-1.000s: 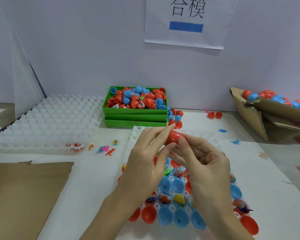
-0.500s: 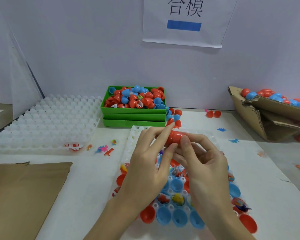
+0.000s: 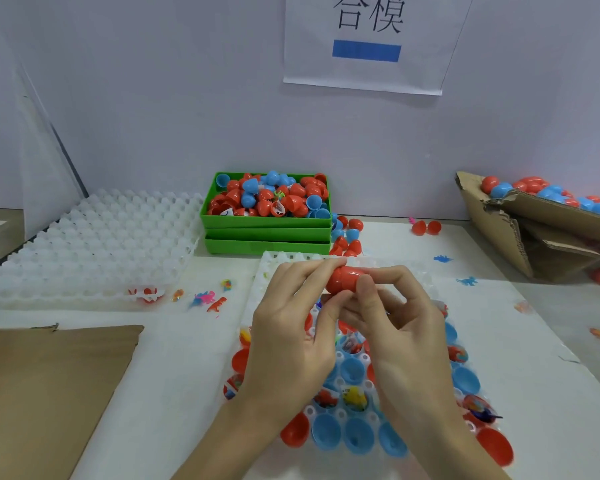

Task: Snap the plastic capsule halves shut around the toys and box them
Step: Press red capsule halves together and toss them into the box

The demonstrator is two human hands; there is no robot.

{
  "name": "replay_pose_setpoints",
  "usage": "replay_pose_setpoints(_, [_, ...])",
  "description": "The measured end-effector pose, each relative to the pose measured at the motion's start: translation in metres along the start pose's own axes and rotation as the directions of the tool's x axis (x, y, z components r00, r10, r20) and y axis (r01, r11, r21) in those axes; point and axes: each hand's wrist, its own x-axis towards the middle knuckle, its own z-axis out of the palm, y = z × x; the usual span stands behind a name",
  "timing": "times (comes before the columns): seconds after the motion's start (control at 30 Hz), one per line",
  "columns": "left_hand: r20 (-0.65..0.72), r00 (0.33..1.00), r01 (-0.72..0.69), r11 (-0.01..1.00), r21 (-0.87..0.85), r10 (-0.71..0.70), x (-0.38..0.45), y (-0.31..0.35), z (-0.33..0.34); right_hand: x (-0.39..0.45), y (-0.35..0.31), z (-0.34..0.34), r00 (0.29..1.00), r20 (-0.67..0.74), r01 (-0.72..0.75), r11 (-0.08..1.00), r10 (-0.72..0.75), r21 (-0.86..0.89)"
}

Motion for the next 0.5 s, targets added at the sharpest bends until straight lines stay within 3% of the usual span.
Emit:
replay_pose_setpoints(0.23, [0.154,0.977,0.175,0.965,-0.193,-0.146,0.001,0.000,0.000,0.002,-0.001,-0.005,0.999,0.032,0.029,0.995,-0.026,-0.095])
replay_pose_setpoints(0.33, [0.276,0.945,0.280,0.870,-0.406,-0.175,0.004,0.002,-0.002,0.004,-0.004,-0.007,0.999,0.016,0.041,0.994,-0.040,-0.097])
replay_pose_setpoints(0.5, [0.240,0.924,0.379,0.645,-0.663,-0.296,0.011,0.001,-0.006,0.004,-0.006,-0.004,0.994,0.068,0.087,0.994,-0.083,-0.066])
